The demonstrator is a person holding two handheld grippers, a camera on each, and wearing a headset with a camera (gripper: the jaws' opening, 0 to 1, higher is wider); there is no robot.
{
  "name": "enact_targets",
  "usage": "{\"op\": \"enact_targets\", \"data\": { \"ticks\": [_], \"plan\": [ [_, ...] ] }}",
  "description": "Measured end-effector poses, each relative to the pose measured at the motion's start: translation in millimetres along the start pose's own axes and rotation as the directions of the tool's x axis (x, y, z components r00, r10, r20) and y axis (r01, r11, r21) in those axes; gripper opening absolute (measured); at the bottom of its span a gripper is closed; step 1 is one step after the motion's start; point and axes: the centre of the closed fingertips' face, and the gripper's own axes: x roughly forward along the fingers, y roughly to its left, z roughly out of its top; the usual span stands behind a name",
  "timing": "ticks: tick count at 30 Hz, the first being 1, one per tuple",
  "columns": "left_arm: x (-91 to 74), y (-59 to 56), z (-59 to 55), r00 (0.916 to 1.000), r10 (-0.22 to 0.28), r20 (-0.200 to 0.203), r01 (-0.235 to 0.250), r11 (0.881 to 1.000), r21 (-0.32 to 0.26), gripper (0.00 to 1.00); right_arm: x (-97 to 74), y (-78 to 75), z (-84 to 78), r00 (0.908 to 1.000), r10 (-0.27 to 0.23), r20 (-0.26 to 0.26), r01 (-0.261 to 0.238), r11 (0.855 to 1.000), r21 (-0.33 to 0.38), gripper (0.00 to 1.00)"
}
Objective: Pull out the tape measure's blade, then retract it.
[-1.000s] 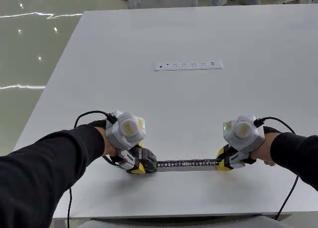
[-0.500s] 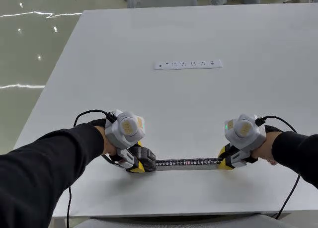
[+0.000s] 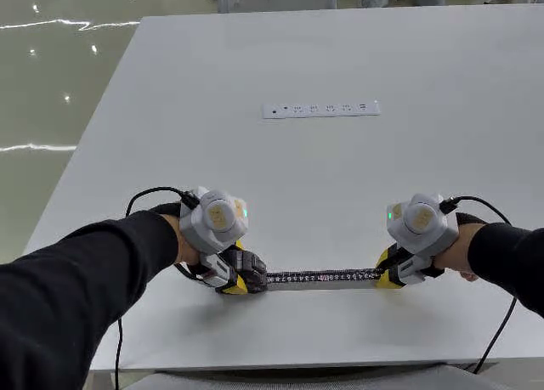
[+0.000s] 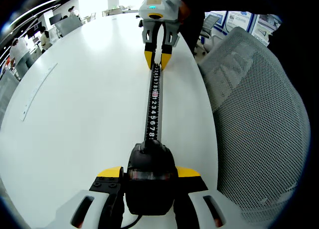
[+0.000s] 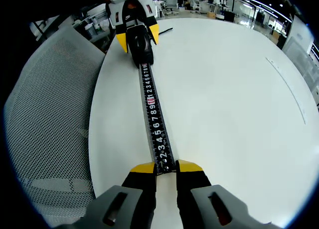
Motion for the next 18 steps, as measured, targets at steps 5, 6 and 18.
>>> {"op": "enact_targets", "data": {
  "ticks": [5,6,18],
  "plan": [
    [0.2,0.0,0.3,1.0,0.001,0.0,-0.001,1.0,-0.001,0.34,-0.8,-0.1,-1.5,1.0,-0.001,-0.001,0.001,1.0,0.001,0.1],
    [0.2,-0.1,0.3,1.0,0.001,0.0,-0.001,1.0,-0.001,0.34,-1.0,-0.1,-1.7,1.0,-0.001,-0.001,0.001,1.0,0.003,0.1],
    [0.1,-0.6,0.1,1.0,0.004,0.003,-0.004,1.0,-0.003,0.34,-3.1,-1.0,-6.5,1.0,-0.002,-0.001,0.002,1.0,0.013,0.1]
  ]
}}
